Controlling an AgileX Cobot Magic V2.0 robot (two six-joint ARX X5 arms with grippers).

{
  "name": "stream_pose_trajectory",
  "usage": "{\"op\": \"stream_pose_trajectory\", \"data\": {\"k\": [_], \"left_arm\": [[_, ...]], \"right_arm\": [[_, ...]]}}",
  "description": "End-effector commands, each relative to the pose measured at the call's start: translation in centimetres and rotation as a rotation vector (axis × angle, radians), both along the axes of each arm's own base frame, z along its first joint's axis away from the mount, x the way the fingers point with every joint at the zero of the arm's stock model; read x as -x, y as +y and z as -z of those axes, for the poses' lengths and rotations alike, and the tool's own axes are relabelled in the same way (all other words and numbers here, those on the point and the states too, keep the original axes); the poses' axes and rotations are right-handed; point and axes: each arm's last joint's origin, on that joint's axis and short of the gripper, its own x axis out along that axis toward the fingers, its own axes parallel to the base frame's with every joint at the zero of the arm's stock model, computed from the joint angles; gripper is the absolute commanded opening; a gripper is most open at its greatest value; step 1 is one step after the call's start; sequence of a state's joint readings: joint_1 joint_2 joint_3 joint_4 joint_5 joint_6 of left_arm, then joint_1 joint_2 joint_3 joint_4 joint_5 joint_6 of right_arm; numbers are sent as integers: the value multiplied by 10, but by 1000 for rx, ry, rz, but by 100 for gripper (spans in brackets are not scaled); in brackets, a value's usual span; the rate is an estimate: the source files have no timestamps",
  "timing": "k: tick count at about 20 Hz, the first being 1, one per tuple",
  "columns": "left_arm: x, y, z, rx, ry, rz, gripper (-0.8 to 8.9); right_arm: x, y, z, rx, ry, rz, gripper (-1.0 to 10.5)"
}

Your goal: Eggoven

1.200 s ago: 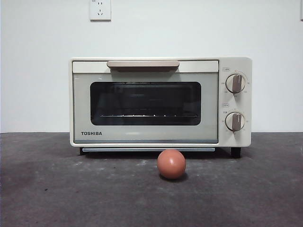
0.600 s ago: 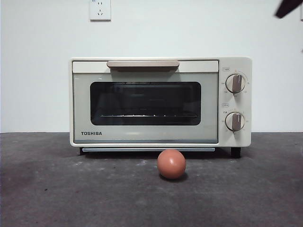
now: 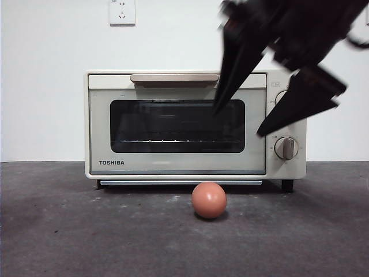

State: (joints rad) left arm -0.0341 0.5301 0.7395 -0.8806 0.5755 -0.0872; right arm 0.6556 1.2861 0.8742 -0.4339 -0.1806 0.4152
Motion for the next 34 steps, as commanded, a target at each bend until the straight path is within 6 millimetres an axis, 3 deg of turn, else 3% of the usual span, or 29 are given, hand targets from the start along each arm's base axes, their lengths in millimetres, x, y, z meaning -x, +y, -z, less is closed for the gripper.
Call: {"op": "stream_pose_trajectory", "data": {"k": [1,9,17,20,26,29,32,34], "left_arm": [[0,0,-7,-8,-35,15,7],[0,0,-7,-6,-34,14,7],[0,0,-7,-7,-35,14,7],[0,0,-7,-7,-36,14,7],[-1,0,-7,-6,-39,14,7],[-4,-1,-9,12,-57,7,7],[-12,-6,-14,39,-91,30,7],[-23,-12,-20,54,-112,63,7]], "right_arm": [[-14,19,8,33,23,13,379],[-49,66,51,173,103,10,379],[-55,72,80,262,136,32,378],[-56,73,82,272,138,35,269],[-55,72,83,280,144,16,13],[-52,70,77,282,139,-6,3],[-45,66,51,254,83,-28,3],[-34,59,22,224,21,-48,3]]}}
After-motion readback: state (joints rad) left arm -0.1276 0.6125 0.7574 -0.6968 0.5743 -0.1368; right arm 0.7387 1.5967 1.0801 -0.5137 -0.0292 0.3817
